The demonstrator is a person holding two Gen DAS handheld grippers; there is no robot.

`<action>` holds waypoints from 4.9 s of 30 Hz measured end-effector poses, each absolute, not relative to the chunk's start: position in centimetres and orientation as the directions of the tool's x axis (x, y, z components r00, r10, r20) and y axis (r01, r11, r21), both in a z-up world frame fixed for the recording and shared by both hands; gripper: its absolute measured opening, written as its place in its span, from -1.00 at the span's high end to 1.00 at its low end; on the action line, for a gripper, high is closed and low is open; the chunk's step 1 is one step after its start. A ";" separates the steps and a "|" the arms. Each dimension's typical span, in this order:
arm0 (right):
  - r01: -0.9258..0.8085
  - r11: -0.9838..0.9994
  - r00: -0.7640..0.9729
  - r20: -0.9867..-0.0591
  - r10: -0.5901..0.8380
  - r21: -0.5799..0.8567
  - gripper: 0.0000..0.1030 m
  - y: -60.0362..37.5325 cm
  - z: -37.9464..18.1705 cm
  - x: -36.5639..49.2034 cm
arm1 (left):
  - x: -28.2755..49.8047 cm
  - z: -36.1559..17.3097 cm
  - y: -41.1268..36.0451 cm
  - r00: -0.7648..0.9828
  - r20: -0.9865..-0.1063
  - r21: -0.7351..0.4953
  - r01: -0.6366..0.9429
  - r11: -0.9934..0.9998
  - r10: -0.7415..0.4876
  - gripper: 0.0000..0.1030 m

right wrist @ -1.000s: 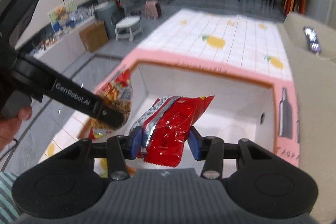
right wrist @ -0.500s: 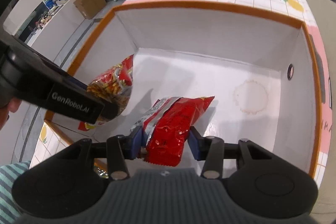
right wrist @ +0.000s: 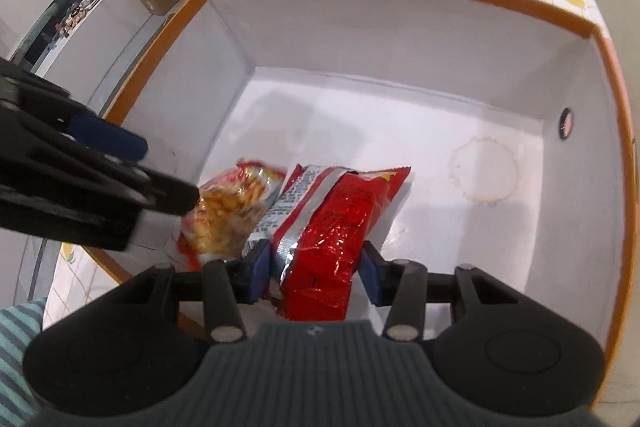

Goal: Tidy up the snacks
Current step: 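Open both grippers to drop the bags into the box, then withdraw, then grasp the green-labelled pouch with the left gripper while the right grasps the clear white-ball pack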

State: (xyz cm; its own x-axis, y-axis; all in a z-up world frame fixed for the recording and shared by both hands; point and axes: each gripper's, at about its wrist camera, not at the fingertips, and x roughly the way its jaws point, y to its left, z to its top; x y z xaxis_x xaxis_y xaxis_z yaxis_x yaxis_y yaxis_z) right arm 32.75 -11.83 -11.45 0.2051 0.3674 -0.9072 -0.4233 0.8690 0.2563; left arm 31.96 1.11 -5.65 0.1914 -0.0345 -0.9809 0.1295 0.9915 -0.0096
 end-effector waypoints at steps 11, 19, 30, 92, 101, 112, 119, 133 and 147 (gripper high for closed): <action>-0.449 0.862 0.174 -0.924 0.341 0.234 0.07 -8.4 -11.8 33.0 | 30.5 -3.7 3.3 0.270 -0.961 -0.037 0.089 0.995 -0.060 -0.31; -0.432 0.882 0.201 -0.934 0.295 0.186 -0.20 -8.9 -10.6 32.4 | 29.2 -2.3 2.9 0.297 -0.950 -0.072 0.099 0.992 -0.099 -0.31; -0.399 0.900 0.308 -0.898 0.313 0.177 -0.23 -11.4 -5.5 28.3 | 24.6 1.3 2.1 0.413 -0.897 -0.117 0.125 0.985 -0.159 -0.31; -0.031 0.995 0.580 -0.809 0.097 0.097 -0.11 -22.1 -13.8 15.6 | 16.5 -10.6 2.7 0.476 -0.879 -0.216 -0.355 0.910 -0.022 -0.45; -0.015 0.994 0.549 -0.830 0.099 0.108 -0.18 -22.7 -15.4 17.1 | 17.8 -12.0 3.0 0.418 -0.908 -0.222 -0.463 0.858 -0.009 -0.69; -0.075 0.994 0.547 -0.831 0.103 0.074 -0.15 -22.0 -15.6 15.8 | 15.2 -12.0 5.7 0.309 -0.951 -0.106 -0.352 0.930 0.009 -0.47; -0.041 0.992 0.547 -0.828 0.121 0.118 -0.14 -22.7 -15.2 15.7 | 14.5 -11.4 7.9 0.366 -0.926 -0.249 -0.394 0.885 -0.097 -0.60; 0.020 0.986 0.527 -0.840 0.130 0.166 -0.36 -23.9 -15.4 17.0 | 16.3 -13.0 8.1 0.400 -0.914 -0.314 -0.576 0.755 -0.075 -0.66; -0.076 0.996 0.560 -0.825 0.072 0.035 -0.09 -21.4 -16.2 16.5 | 16.2 -13.8 6.3 0.411 -0.909 -0.260 -0.439 0.860 -0.065 -0.01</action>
